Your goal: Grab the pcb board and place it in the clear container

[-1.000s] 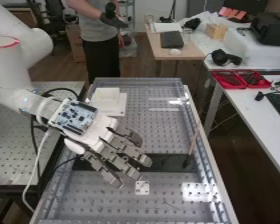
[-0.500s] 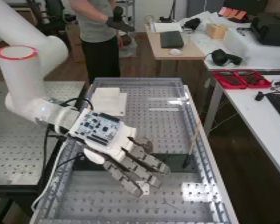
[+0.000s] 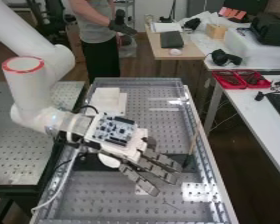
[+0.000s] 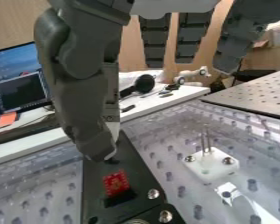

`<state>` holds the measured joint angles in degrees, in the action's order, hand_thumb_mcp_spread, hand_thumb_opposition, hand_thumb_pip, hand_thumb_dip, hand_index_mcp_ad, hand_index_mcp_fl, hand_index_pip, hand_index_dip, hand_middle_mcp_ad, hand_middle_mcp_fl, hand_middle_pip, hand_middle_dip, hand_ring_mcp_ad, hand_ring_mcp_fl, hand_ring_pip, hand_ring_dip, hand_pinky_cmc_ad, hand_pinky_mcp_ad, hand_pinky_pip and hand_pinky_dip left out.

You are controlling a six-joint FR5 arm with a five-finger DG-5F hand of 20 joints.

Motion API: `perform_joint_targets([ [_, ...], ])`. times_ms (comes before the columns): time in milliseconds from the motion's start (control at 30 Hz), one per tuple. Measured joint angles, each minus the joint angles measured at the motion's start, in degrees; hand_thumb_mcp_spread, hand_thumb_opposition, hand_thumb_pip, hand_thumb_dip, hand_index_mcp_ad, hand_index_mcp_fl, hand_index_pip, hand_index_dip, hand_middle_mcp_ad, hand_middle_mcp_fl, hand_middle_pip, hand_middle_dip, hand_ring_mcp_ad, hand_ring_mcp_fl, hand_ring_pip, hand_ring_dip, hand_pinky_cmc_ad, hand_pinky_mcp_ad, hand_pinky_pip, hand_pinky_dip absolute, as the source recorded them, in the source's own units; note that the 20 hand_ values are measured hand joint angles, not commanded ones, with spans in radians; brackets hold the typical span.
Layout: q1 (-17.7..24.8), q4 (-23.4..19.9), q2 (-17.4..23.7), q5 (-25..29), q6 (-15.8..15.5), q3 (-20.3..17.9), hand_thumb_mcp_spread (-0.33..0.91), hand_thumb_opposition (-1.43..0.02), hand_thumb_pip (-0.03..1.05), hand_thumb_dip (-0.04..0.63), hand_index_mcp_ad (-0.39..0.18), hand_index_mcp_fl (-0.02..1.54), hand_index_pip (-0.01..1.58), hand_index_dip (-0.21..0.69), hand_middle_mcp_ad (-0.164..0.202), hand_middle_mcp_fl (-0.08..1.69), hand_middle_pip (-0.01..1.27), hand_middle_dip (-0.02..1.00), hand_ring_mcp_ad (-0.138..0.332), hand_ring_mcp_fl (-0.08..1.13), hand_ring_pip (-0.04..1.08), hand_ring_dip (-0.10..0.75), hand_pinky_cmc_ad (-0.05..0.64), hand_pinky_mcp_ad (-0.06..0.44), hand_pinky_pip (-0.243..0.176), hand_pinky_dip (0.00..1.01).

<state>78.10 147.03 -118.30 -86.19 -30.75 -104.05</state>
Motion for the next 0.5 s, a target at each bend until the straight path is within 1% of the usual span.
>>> perform_joint_targets([
  [167,-1.01,-0.77,-1.15,-2.88,-1.48,0.72,0.69,-0.88,0.4,0.298,-0.272,0.67,1.04,0.443,0.089,0.04,0.14,0.2,0.133,0.02,0.1,0.052,0.394,0.295,-0.075,0.15],
  [267,-1.27,-1.12,-1.5,-3.92,-1.93,0.98,0.69,-0.88,0.39,0.298,-0.272,0.59,0.99,0.443,0.089,0.04,0.14,0.2,0.133,0.02,0.1,0.052,0.394,0.295,-0.075,0.15],
  [333,-1.34,-1.26,-1.61,-4.34,-2.07,1.06,0.69,-0.88,0.38,0.298,-0.272,0.59,0.97,0.443,0.089,0.04,0.14,0.2,0.133,0.02,0.1,0.052,0.394,0.295,-0.075,0.15],
  [500,-1.52,-1.5,-2.0,-5.6,-2.38,1.41,0.67,-0.88,0.37,0.298,-0.272,0.56,0.94,0.436,0.089,0.04,0.14,0.2,0.133,0.02,0.1,0.052,0.394,0.295,-0.075,0.15],
])
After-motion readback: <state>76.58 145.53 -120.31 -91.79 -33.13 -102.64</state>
